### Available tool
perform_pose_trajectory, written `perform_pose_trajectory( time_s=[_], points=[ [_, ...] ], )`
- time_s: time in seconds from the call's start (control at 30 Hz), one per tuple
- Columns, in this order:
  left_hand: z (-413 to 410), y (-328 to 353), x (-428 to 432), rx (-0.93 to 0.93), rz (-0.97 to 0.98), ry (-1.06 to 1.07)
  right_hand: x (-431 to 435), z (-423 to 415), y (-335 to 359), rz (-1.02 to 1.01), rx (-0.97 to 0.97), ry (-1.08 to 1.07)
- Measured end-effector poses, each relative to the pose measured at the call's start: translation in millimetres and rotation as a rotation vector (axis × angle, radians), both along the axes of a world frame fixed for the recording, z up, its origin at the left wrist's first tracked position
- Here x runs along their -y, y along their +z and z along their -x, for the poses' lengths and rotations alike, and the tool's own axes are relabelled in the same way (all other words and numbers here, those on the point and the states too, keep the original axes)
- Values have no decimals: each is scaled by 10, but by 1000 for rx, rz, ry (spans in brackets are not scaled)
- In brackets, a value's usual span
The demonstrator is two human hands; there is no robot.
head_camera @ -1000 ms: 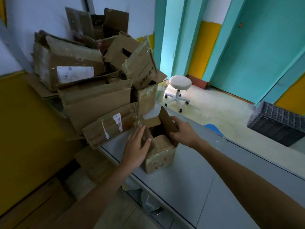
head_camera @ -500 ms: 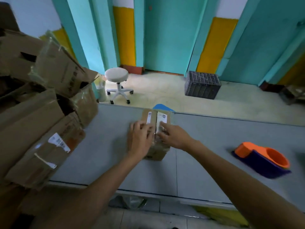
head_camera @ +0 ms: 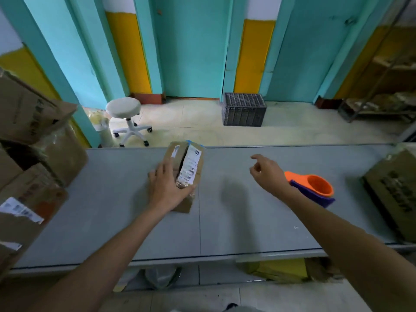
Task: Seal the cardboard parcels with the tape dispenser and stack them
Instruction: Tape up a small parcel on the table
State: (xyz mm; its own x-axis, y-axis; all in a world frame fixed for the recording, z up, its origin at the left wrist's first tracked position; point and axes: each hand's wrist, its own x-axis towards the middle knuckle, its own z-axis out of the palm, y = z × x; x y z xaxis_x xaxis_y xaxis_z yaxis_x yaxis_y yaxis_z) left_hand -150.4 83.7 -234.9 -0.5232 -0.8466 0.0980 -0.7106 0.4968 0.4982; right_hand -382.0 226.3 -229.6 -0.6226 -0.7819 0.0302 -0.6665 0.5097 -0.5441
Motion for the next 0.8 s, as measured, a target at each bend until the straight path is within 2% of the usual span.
perform_pose_trajectory(
  time_s=[0.13,0.3,0.43,0.6,0.73,0.8],
  points=[
    [389,24,-212,-23,-79,-309,-625,536,-9,-82,-197,-127],
    [741,-62,-486,-13,-151,-461,-1114,854,-106,-431,-275,-103],
    [883,-39,-523,247,4,-432,-1242,961,-263,-487,-111,26],
    [941,-66,-768,140,90,-365,-1164,1039,-328,-599,-206,125],
    [962,-135,-872,169,117,-288,-1212,1150,-383,-607,-256,175],
    [970,-175,-912,240,119,-274,-1223,1172,-420,-588,-262,168]
  ],
)
